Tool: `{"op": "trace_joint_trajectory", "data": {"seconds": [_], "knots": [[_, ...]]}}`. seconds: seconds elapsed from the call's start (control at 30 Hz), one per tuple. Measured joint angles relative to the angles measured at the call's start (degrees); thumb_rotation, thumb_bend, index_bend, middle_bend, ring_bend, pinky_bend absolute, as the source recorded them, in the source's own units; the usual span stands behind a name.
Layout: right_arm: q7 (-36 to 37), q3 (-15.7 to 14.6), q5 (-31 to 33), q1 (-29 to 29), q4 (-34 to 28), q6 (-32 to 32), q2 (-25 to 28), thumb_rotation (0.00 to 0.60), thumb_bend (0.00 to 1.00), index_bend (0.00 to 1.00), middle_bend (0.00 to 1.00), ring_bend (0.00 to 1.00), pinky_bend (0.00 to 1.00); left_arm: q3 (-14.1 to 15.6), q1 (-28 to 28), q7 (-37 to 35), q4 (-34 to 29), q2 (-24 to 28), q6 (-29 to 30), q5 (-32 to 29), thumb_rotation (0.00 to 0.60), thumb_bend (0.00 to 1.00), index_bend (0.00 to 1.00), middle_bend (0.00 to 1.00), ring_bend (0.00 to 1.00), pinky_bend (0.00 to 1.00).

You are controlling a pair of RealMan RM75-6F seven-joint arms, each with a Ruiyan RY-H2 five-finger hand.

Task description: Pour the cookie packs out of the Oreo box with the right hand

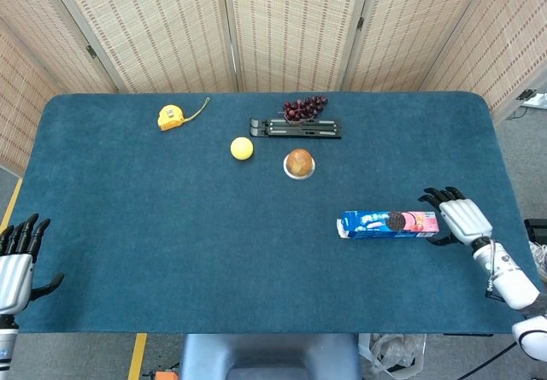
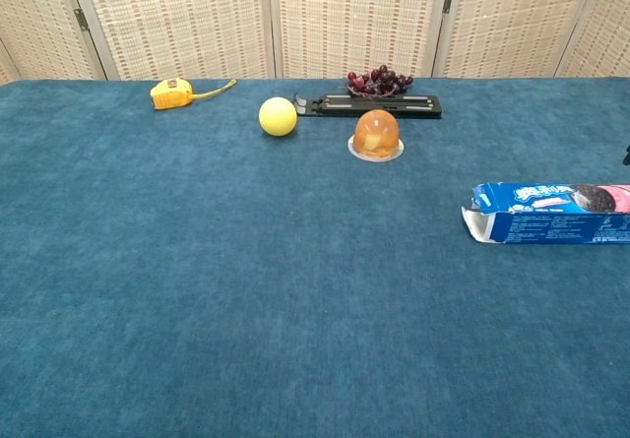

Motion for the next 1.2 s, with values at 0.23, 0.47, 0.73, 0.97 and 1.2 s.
{"op": "trace_joint_trajectory", "data": {"seconds": [0.23,0.47,0.73,0.97,1.2], "knots": [[-0.26,-0.49,0.36,0.96,1.71,-0.59,-1.81,0.600,0.22,0.27,0.19,0.19,0.09,0.17,-0.06,0.15,-0.06,-0.02,0.03,0.22,0.600,0.23,0.00,0.00,0.08,0.02],[-0.43,-0.31,1.50,1.14,2.93,-0.21,-2.84,0.600,0.22,0.32,0.23,0.21,0.11,0.22,-0.01,-0.31,0.13,0.00,0.27,0.47,0.600,0.23,0.00,0.00,0.08,0.02],[-1.31,-0.53,2.31,1.40,4.09,-0.91,-3.75,0.600,0.22,0.38,0.27,0.23,0.13,0.28,-0.14,-0.24,0.20,-0.03,0.05,0.44,0.600,0.23,0.00,0.00,0.09,0.02],[-1.93,-0.21,3.00,1.42,4.22,-0.10,-3.99,0.600,0.22,0.48,0.28,0.26,0.15,0.27,-0.10,-0.41,0.21,-0.02,0.25,0.51,0.600,0.23,0.00,0.00,0.09,0.02],[-3.26,0.41,3.50,1.39,2.25,1.34,-2.86,0.600,0.22,0.52,0.31,0.28,0.17,0.39,-0.10,-0.59,0.32,-0.05,0.35,0.80,0.600,0.23,0.00,0.00,0.09,0.02]]}}
